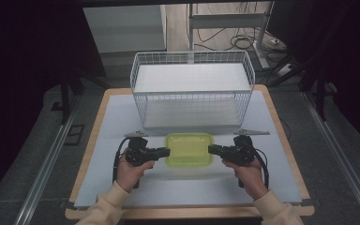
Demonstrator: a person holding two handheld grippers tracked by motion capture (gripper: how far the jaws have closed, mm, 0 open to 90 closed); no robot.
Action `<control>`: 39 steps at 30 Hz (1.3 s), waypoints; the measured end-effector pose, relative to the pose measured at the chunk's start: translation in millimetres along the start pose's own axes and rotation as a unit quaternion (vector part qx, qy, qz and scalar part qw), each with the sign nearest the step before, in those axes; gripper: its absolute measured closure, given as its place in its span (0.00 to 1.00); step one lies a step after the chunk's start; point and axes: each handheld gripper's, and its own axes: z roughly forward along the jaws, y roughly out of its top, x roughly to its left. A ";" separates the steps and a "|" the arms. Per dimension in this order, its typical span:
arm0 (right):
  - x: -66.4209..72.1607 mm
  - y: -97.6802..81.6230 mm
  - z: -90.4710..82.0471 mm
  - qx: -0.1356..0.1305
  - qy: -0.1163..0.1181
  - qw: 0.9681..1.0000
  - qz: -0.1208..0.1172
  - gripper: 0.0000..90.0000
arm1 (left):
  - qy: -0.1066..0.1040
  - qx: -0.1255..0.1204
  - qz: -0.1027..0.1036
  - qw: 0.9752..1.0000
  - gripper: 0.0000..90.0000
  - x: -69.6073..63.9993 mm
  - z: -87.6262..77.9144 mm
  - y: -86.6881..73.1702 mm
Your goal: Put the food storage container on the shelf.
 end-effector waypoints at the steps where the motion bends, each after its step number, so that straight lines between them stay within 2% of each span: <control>1: 0.0 0.0 0.0 0.000 0.000 1.000 0.000 0.90 | -0.001 -0.002 0.002 1.000 0.89 -0.8 -1.5 1.5; 8: 6.9 12.8 -7.8 -0.017 0.005 1.000 -0.009 0.90 | -0.002 -0.014 0.011 1.000 0.89 -5.4 -8.4 12.0; 18: 15.4 33.4 -19.2 -0.032 0.006 0.999 -0.026 0.90 | 0.001 -0.032 0.029 0.999 0.89 -16.4 -20.9 34.8; 27: 28.8 60.2 -34.2 -0.049 0.006 0.998 -0.045 0.90 | 0.002 -0.049 0.050 0.998 0.89 -29.4 -36.4 59.9; 30: 31.2 68.2 -37.7 -0.054 0.004 0.997 -0.050 0.90 | 0.007 -0.051 0.062 0.997 0.89 -33.9 -41.3 71.8; 39: 36.0 90.8 -45.6 -0.066 -0.003 0.996 -0.060 0.90 | 0.012 -0.062 0.076 0.995 0.89 -40.6 -47.6 94.3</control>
